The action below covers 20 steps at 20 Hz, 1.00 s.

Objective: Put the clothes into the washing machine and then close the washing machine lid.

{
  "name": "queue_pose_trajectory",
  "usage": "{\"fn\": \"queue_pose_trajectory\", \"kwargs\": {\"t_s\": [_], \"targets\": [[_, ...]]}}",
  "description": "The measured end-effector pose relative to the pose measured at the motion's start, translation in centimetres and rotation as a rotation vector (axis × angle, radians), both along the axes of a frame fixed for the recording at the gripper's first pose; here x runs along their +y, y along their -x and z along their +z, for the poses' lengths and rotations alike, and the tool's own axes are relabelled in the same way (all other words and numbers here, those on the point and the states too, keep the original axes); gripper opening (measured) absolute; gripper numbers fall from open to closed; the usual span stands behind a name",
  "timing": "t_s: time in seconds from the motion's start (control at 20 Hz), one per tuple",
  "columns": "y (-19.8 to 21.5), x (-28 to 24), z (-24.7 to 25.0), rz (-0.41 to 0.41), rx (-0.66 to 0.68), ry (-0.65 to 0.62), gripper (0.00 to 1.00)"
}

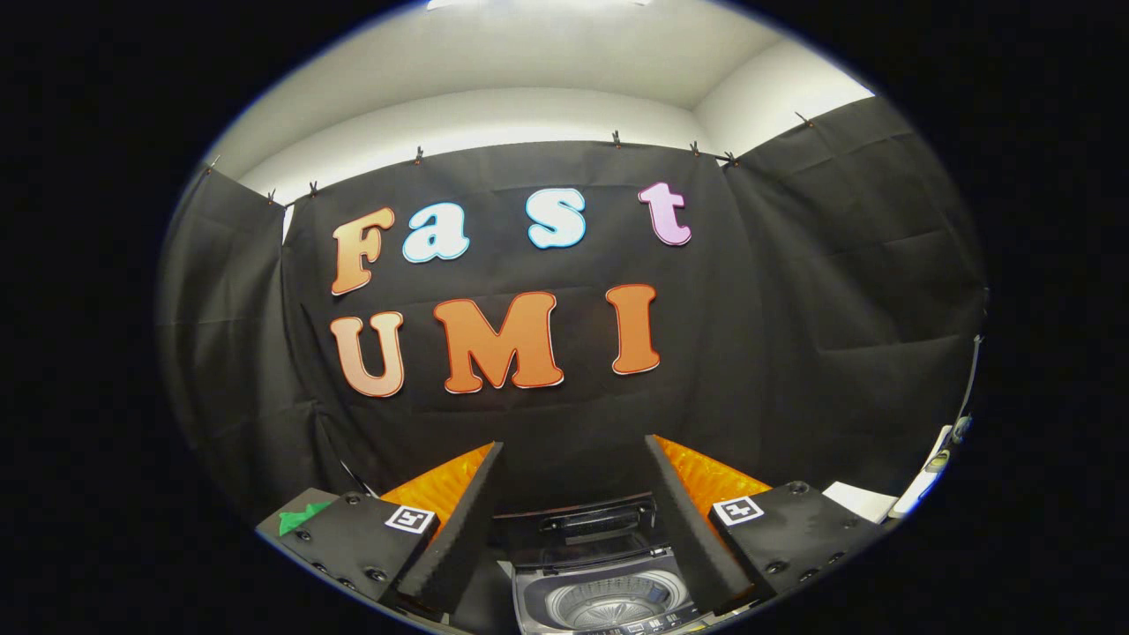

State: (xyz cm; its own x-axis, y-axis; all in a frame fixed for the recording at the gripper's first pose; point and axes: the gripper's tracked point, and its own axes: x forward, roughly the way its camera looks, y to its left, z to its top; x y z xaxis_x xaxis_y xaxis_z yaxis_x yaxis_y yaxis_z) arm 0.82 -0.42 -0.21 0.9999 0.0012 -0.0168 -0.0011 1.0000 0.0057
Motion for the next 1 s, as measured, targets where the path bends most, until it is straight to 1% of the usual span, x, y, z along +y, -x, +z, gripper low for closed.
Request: {"fn": "queue_pose_trajectory", "kwargs": {"t_s": [0.4,0.6,0.8,1.0], "targets": [[-0.1,0.0,-0.4,-0.011,0.01,0.004,0.99],[-0.4,1.3,-1.3,-0.003,0.037,0.017,0.99],[-0.9,4.9,-3.1,0.046,0.081,0.011,0.99],[-1.2,10.4,-6.1,0.133,0.151,0.014,0.99]]}}
